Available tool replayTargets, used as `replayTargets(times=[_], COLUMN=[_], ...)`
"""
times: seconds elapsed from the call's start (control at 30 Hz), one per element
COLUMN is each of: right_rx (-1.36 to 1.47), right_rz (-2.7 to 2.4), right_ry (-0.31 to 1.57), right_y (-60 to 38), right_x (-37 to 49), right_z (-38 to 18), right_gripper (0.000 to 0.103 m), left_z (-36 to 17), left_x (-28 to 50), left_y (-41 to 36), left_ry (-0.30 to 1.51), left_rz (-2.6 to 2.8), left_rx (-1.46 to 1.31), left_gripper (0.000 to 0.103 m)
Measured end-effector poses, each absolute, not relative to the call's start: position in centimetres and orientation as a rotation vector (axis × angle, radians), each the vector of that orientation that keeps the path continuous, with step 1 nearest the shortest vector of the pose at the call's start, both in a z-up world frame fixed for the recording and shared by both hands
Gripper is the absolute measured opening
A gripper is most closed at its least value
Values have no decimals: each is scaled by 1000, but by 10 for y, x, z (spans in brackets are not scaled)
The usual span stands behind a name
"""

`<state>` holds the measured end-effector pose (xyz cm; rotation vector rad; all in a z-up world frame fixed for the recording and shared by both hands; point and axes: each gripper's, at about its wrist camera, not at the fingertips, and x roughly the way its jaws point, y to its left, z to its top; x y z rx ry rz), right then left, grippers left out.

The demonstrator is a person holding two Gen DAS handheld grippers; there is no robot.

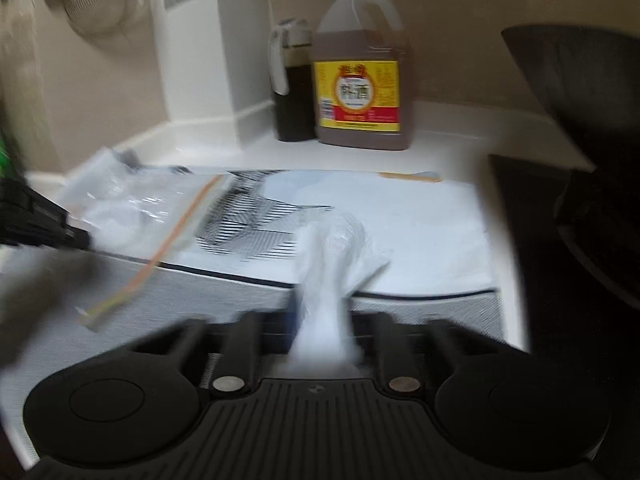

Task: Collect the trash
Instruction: 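Close the left tool on the zip bag with the white mask while the right tool holds the tissue, then carry the zip bag and tissue down toward the bin with both tools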

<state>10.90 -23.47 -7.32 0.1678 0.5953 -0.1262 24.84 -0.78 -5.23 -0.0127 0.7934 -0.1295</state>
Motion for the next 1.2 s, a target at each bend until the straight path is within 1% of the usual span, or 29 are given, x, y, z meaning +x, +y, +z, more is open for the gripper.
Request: replayTargets(times=[0.23, 0.57, 1.2], right_rx=[174, 232, 173], right_rz=[-107, -8, 218], right_ry=[461, 418, 360], right_y=[-232, -220, -171], right_x=[71, 21, -67], right_z=[-48, -26, 3], right_gripper=[5, 6, 6], left_z=[-10, 25, 36], left_x=[191, 111, -4], left_y=[-3, 4, 51], left_ry=[669, 576, 545], left_rz=[-188, -204, -172], left_rx=[-44, -36, -64], left_gripper=[9, 8, 8])
